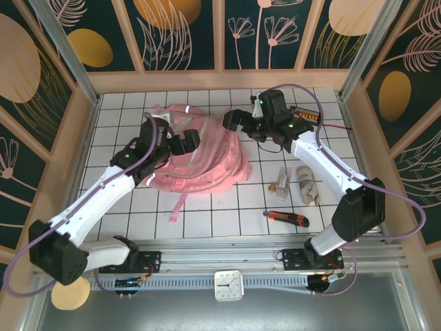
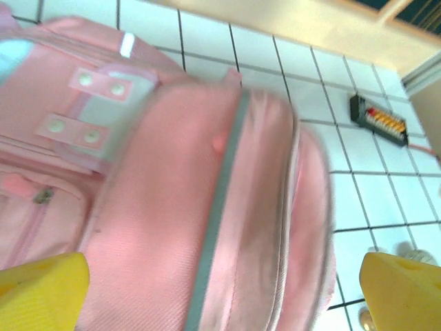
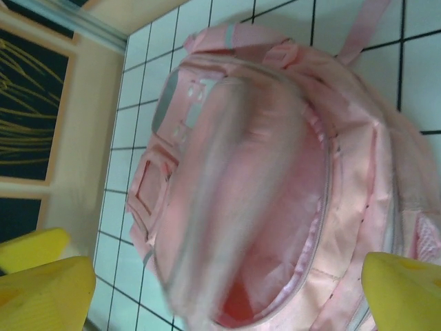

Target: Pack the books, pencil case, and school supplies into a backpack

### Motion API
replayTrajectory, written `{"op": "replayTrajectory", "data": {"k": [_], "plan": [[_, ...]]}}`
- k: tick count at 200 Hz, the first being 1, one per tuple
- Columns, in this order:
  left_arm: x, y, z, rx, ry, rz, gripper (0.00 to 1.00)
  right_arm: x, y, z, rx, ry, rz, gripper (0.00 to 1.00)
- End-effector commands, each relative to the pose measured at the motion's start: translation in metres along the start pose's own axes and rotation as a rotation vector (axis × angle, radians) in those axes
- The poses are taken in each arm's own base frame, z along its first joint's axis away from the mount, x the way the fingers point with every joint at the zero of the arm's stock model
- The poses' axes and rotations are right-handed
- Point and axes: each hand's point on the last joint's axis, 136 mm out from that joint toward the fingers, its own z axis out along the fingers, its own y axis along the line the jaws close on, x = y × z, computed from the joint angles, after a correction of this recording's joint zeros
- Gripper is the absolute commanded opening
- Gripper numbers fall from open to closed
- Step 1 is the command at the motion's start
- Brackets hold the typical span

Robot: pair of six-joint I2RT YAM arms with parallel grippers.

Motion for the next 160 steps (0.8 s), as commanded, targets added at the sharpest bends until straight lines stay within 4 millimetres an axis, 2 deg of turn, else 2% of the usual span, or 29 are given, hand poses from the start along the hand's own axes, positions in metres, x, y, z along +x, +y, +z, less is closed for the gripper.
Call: {"op": "replayTrajectory", "data": {"k": [1, 29, 33, 69, 119, 143, 160], "plan": [[0.003, 0.023, -0.029, -0.093, -0.019, -0.118, 0.99, 0.025, 0.013, 0.016, -0.022, 0.1, -0.063, 0.99], [0.028, 0.048, -0.044, -0.157, 0.009, -0.199, 0.99, 0.074, -0.004, 0.044, 0.055, 0.298, -0.024, 0.98], [0.04, 0.057, -0.042, -0.179, 0.031, -0.212, 0.99, 0.079, -0.006, 0.047, 0.067, 0.316, -0.022, 0.97], [0.09, 0.096, -0.026, -0.181, 0.138, -0.397, 0.99, 0.099, -0.006, 0.05, 0.167, 0.342, -0.045, 0.94], [0.1, 0.143, -0.017, -0.154, 0.061, -0.645, 0.99, 0.127, 0.024, 0.056, 0.152, 0.29, -0.02, 0.95], [0.104, 0.172, -0.012, -0.174, 0.04, -0.726, 0.99, 0.131, 0.04, 0.061, 0.118, 0.274, -0.005, 0.95], [0.1, 0.19, -0.01, -0.157, -0.005, -0.804, 0.99, 0.133, 0.049, 0.063, 0.108, 0.276, -0.044, 0.95]]}}
